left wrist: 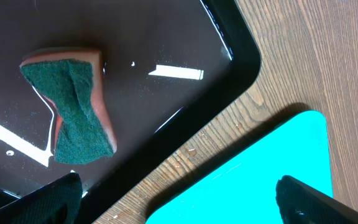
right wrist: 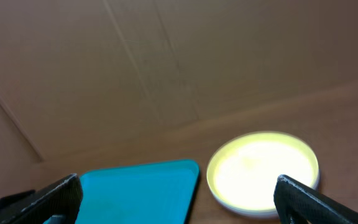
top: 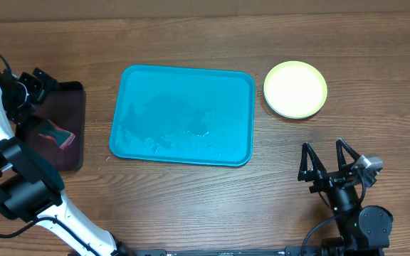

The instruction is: Clean dirty plates on tray and stack at the side

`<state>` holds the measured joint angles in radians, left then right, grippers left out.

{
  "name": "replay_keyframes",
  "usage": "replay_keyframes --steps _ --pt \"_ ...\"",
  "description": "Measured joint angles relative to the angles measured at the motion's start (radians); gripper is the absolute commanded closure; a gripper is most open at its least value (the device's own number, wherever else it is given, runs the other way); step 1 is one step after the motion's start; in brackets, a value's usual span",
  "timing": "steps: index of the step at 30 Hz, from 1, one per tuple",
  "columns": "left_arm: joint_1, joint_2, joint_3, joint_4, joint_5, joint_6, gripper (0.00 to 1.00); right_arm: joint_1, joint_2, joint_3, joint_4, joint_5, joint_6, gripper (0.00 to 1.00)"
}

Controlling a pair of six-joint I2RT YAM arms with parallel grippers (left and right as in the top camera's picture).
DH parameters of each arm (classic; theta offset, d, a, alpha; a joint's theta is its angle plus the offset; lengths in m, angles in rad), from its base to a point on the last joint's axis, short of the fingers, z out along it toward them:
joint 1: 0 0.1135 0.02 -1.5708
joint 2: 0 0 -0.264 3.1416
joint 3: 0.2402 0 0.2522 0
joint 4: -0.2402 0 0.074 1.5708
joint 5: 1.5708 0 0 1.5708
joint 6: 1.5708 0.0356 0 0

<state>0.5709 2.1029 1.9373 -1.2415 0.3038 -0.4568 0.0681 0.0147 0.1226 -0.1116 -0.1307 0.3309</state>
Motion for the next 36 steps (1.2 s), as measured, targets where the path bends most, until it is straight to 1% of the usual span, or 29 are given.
replay_keyframes --steps 6,11,17,24,36 --pt "0.0 0.0 0.0 0.0 0.0 0.0 0.0 0.005 -0.002 -0.082 0.183 0.0 -0.018 0.0" --pt "0.0 0.0 0.0 0.0 0.0 0.0 0.0 0.005 -0.002 -0.104 0.208 0.007 -0.021 0.0" --pt "0.0 0.0 0.0 0.0 0.0 0.0 0.0 0.005 -0.002 -0.104 0.182 0.034 -0.06 0.0" --pt "0.0 0.0 0.0 0.0 0.0 0.0 0.0 0.005 -0.002 -0.104 0.02 0.08 -0.089 0.0" --pt "0.0 0.0 0.0 0.0 0.0 0.0 0.0 0.005 -0.002 -0.104 0.022 0.094 -0.096 0.0"
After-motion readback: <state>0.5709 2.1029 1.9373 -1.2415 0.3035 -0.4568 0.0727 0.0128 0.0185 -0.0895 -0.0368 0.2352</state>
